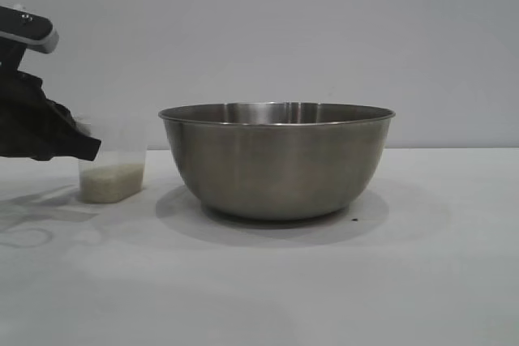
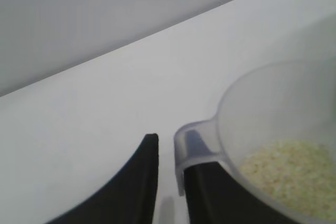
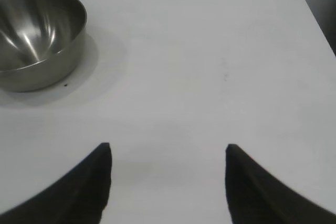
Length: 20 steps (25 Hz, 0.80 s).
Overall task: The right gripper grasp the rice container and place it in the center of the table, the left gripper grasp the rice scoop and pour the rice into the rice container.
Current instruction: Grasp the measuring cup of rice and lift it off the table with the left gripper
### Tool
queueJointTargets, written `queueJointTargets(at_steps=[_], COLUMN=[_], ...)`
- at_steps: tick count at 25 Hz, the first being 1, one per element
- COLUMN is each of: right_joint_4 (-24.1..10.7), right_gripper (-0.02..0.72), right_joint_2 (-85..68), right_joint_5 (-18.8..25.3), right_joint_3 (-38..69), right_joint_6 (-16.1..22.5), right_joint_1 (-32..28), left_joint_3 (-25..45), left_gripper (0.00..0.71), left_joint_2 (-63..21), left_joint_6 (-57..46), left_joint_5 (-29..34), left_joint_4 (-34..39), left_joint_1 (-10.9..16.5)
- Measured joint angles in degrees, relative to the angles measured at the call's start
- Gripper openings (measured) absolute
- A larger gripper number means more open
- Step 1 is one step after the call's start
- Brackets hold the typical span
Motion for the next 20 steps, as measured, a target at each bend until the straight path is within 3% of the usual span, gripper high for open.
queueJointTargets(at_steps=[2, 10, 20], right_joint_4=[0.0, 0.0, 0.0], right_gripper=[0.399, 0.399, 0.399], right_joint_2=[0.0, 0.0, 0.0], right_joint_5=[0.0, 0.0, 0.0], right_joint_3=[0.0, 0.0, 0.0], right_joint_6=[0.0, 0.0, 0.0], right_joint_1=[0.0, 0.0, 0.0], left_joint_3=[0.0, 0.0, 0.0], left_gripper=[0.0, 0.0, 0.0], left_joint_2=[-0.1, -0.7, -9.6], left_joint_6=[0.0, 3.2, 10.9], left_joint_5=[0.0, 0.1, 0.3], left_joint_4=[0.3, 2.7, 4.2], left_joint_1=[0.0, 0.0, 0.0])
